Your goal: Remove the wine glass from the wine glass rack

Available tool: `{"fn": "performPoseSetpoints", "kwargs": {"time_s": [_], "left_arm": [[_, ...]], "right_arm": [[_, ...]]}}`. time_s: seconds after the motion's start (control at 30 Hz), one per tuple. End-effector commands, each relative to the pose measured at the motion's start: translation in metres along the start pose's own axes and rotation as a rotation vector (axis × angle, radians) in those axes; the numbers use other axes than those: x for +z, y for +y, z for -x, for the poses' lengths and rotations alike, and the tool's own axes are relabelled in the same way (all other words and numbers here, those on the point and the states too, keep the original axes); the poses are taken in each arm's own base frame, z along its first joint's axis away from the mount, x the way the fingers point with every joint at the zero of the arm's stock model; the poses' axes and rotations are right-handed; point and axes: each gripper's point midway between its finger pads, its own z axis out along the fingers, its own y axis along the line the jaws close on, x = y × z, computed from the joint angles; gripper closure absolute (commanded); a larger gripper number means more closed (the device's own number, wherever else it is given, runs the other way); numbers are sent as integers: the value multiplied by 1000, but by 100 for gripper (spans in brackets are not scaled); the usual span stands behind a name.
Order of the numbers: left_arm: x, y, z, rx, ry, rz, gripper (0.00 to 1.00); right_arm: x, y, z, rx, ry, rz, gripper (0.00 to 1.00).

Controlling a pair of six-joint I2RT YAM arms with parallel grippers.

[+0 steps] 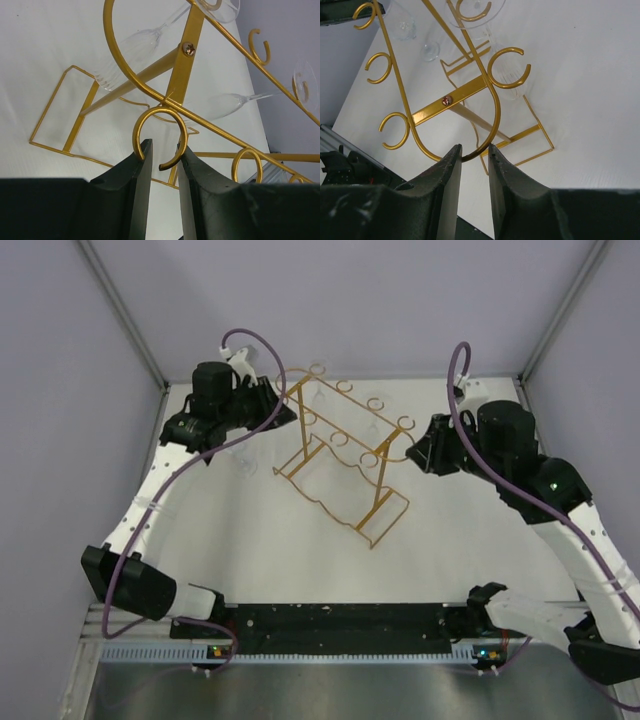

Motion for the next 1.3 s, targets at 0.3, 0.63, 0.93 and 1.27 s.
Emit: {"fn": "performPoseSetpoints", "kwargs": {"time_s": [0.3, 0.63, 0.93, 1.27], "left_arm": [[15, -4, 30, 39, -42, -29, 69], [28, 1, 41, 44, -25, -28, 68], [47, -3, 46, 32, 12, -78, 71], [55, -4, 50, 32, 17, -91, 71]], "right_arm": [[10, 23, -10, 16, 14, 63, 71], [17, 38, -17, 14, 36, 102, 69], [25, 54, -25, -4, 64, 134, 68], [33, 78, -32, -35, 95, 184, 67]]}}
